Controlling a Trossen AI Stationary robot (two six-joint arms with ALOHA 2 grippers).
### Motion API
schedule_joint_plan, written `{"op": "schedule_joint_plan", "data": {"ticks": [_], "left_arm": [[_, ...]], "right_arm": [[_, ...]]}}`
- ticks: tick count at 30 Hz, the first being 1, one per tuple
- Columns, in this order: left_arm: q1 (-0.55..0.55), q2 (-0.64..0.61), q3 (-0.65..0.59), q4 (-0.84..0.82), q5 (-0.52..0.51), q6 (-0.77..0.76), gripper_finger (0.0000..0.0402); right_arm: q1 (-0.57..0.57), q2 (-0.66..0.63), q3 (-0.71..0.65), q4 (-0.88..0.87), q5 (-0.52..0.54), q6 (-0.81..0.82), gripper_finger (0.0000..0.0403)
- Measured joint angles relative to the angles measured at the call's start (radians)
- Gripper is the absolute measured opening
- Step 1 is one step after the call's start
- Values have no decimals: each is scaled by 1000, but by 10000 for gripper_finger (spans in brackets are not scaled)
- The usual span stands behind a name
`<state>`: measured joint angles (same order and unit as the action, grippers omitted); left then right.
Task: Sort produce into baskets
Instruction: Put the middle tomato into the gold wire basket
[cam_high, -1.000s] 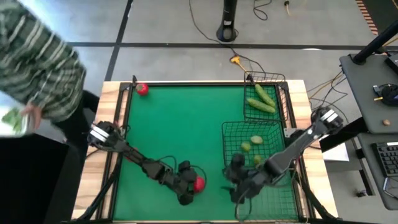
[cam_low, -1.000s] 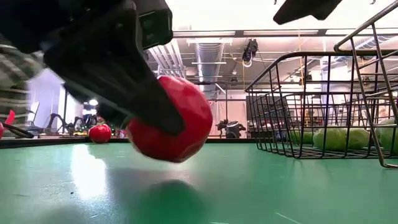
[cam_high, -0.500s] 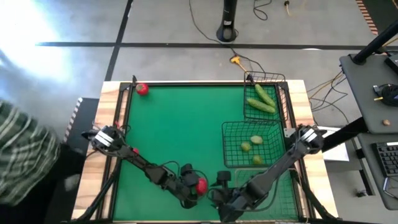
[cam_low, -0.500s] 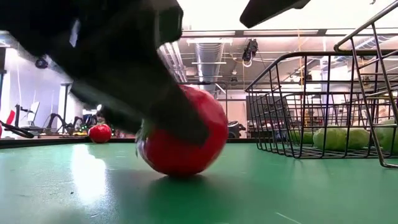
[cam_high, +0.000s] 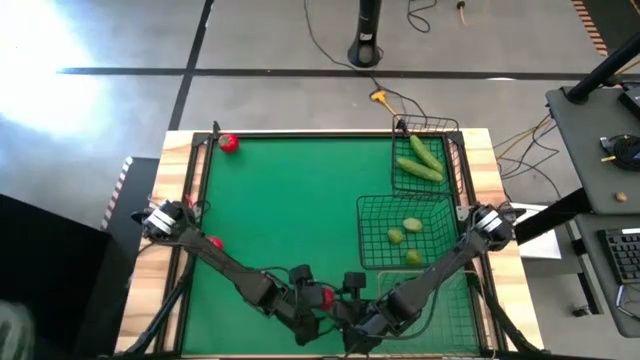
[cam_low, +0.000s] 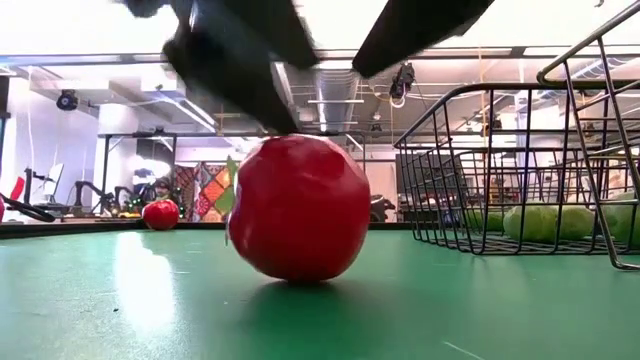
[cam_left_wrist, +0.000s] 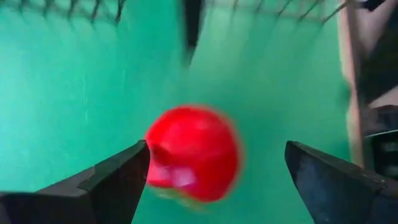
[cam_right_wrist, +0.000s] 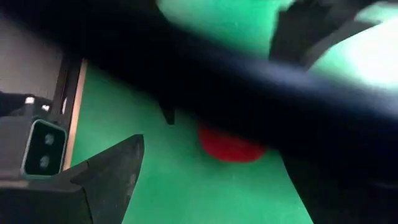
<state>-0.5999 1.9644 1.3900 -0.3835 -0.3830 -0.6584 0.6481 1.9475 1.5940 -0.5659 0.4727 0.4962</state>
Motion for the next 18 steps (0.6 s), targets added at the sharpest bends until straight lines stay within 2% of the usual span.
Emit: {"op": "schedule_joint_plan", "data": {"ticks": [4, 9, 13, 15, 18], "left_arm": [[-15, -1, 175, -265, -12, 69, 354], [-55, -4, 354, -595, -142, 53, 354], [-90, -3, 436, -785, -243, -23, 354], [-113, -4, 463, -907, -311, -84, 354], [-147, -4, 467, -1164, -431, -278, 354]], "right_arm": [[-18, 50, 5, 55, 2, 0, 368], [-47, 71, 18, 50, 32, 4, 369], [-80, 64, 17, 38, 47, 4, 369], [-97, 65, 17, 41, 5, 4, 369], [-120, 78, 15, 46, -53, 14, 369]]}}
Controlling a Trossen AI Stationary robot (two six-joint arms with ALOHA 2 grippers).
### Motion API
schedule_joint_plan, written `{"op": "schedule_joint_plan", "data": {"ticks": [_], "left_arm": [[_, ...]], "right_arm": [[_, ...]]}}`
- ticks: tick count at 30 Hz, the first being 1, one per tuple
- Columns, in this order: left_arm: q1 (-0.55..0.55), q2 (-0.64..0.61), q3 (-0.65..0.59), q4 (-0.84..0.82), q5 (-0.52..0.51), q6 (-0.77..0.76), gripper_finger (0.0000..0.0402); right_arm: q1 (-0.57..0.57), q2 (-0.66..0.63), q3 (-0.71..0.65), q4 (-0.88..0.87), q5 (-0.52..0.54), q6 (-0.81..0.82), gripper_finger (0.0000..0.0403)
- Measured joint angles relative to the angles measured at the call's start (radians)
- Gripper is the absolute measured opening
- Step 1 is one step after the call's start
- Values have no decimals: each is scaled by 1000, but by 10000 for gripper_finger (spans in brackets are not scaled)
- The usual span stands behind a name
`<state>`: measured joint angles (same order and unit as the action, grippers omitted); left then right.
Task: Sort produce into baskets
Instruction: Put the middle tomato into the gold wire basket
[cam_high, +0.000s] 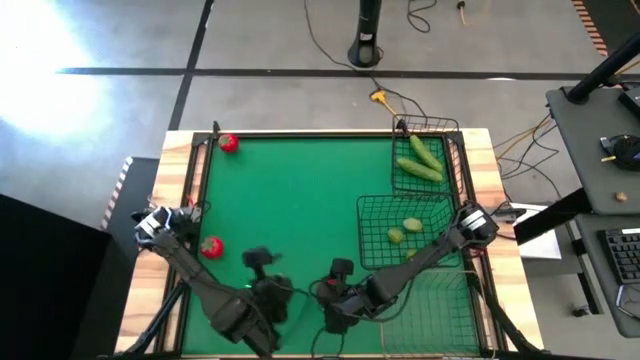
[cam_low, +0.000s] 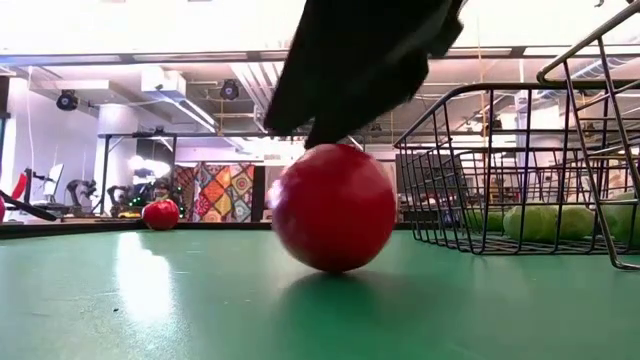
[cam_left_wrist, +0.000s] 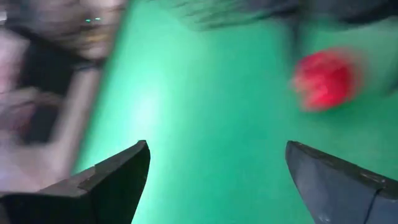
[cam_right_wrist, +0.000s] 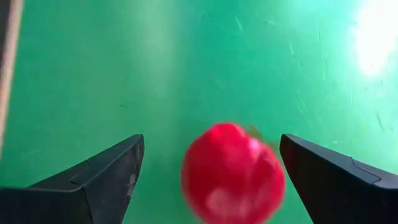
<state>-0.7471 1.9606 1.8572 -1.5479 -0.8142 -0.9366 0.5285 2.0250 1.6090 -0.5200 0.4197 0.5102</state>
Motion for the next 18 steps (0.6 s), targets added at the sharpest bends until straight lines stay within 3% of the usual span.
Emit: {"op": "schedule_joint_plan", "data": {"ticks": [1, 5, 12, 18], "left_arm": [[-10, -1, -13, -43, -31, -74, 354], [-27, -68, -144, 81, -63, -64, 354], [-26, -81, -303, -22, -59, -273, 354], [-29, -78, -416, 108, -44, -308, 354]], "right_arm": [[-4, 6, 0, -5, -1, 9, 368], [-14, 33, -2, -24, 0, 20, 368], [-21, 74, -4, -72, -17, 48, 368], [-21, 41, -3, -88, -68, 45, 368]]}}
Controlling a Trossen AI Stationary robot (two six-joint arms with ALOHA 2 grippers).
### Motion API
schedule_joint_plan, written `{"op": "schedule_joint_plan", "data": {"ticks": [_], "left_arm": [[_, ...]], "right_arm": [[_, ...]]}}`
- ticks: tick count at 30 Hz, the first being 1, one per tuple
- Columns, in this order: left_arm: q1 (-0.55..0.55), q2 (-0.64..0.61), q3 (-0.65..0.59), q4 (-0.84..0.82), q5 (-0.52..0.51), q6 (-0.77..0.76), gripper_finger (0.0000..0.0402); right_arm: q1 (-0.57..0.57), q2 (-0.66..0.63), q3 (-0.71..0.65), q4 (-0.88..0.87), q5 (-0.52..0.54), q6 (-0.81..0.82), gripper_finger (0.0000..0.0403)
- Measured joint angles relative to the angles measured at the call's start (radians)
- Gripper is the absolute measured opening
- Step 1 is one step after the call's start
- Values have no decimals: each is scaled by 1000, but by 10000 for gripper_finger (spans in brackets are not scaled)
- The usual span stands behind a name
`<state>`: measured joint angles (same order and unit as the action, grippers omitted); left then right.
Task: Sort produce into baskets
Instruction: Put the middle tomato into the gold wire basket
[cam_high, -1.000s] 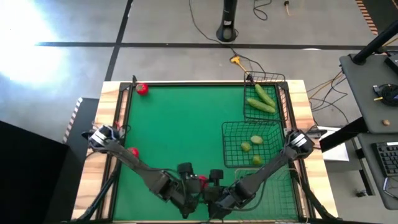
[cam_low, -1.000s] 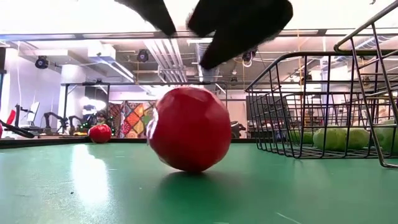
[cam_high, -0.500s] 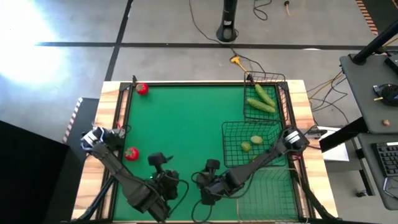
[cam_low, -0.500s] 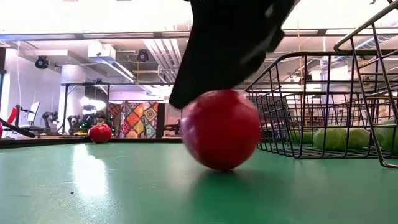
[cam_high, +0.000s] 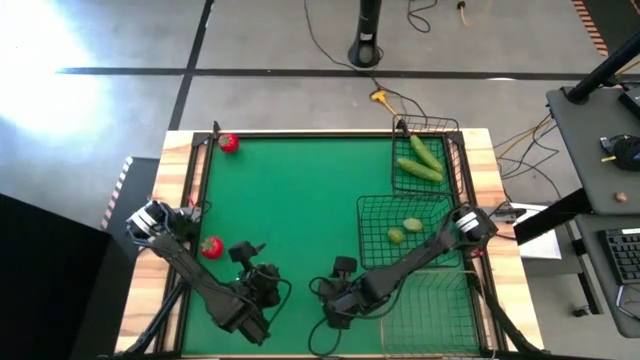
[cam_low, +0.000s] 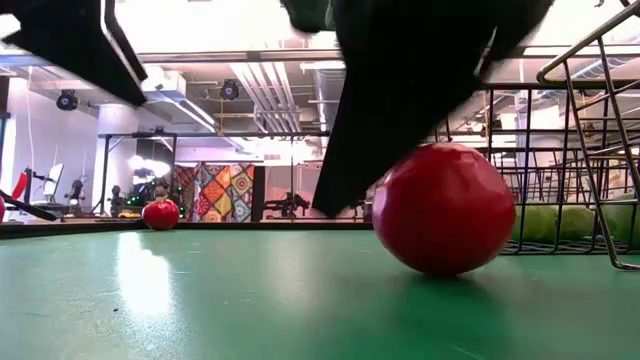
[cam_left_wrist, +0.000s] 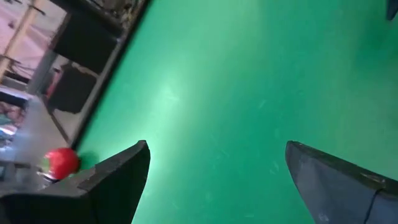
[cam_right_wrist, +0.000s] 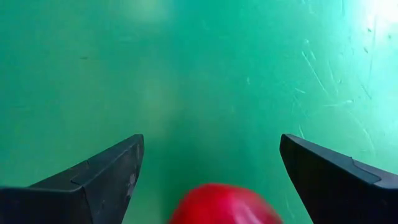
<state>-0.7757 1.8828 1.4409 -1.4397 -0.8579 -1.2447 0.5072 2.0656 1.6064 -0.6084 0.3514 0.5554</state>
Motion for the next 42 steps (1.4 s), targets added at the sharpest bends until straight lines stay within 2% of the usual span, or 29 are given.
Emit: {"op": "schedule_joint_plan", "data": {"ticks": [5, 10, 15, 22, 25, 30, 35, 42], "left_arm": [[1, 0, -56, 135, 9, -7, 354], [0, 0, -86, 228, 10, -7, 354], [2, 0, -88, 243, 4, -7, 354], [2, 1, -72, 256, 4, -7, 354], [2, 1, -70, 261, 4, -7, 354], [3, 1, -69, 262, 4, -6, 354], [8, 1, -69, 262, 2, 1, 354], [13, 1, -69, 263, 1, 12, 354]], "right_arm": [[-1, -55, 42, -134, -82, -51, 368], [-2, -54, 119, -290, -176, -70, 368], [1, -51, 132, -313, -158, -58, 368], [-15, -50, 114, -311, -37, -34, 368], [-18, -50, 114, -307, -38, -3, 368], [-17, -50, 96, -306, -100, 101, 371], [-18, -53, 66, -306, -88, 192, 371], [-24, -54, 57, -269, -83, 166, 371]]}}
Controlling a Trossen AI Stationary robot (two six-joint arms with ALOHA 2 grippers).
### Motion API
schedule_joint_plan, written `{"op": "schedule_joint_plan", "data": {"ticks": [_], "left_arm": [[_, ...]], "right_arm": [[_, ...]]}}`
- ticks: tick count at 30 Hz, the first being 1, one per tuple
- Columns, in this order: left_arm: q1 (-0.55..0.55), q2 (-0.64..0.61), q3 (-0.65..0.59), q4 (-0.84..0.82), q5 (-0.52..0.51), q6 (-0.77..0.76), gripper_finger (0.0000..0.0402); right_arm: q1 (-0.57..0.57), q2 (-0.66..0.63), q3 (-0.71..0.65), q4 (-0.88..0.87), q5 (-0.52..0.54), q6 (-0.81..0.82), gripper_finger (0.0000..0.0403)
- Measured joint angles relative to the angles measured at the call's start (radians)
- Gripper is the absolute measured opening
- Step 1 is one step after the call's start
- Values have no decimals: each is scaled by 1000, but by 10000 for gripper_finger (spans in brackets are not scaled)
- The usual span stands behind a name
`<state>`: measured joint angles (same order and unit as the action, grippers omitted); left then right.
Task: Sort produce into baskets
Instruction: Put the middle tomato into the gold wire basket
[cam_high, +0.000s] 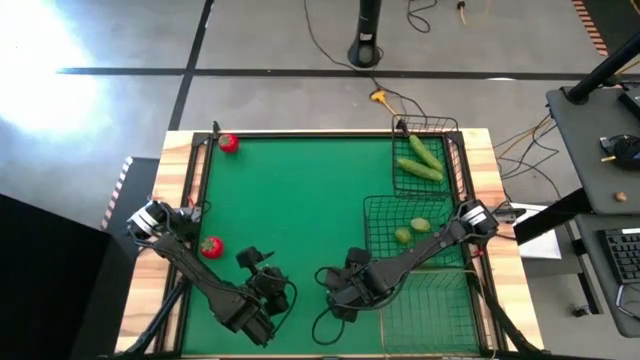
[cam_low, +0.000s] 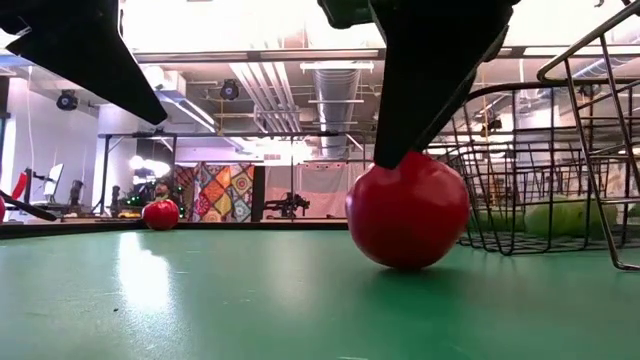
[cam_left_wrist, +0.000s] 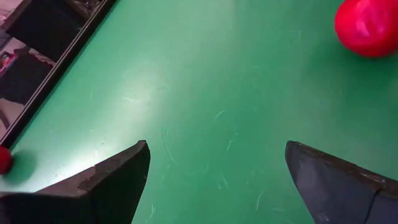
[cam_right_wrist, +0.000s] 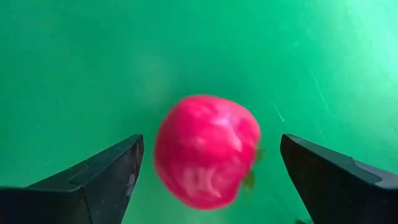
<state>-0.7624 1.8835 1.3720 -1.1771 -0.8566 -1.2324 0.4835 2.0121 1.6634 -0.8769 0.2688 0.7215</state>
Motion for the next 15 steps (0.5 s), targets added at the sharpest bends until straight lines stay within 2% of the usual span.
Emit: {"op": "schedule_joint_plan", "data": {"ticks": [10, 15], "left_arm": [[0, 0, 0, -1, 1, 0, 354], [0, 0, 0, -1, 1, 0, 354]], "right_arm": [[0, -21, 20, -35, -57, -120, 370], [3, -40, 78, -45, -47, -296, 370]]}}
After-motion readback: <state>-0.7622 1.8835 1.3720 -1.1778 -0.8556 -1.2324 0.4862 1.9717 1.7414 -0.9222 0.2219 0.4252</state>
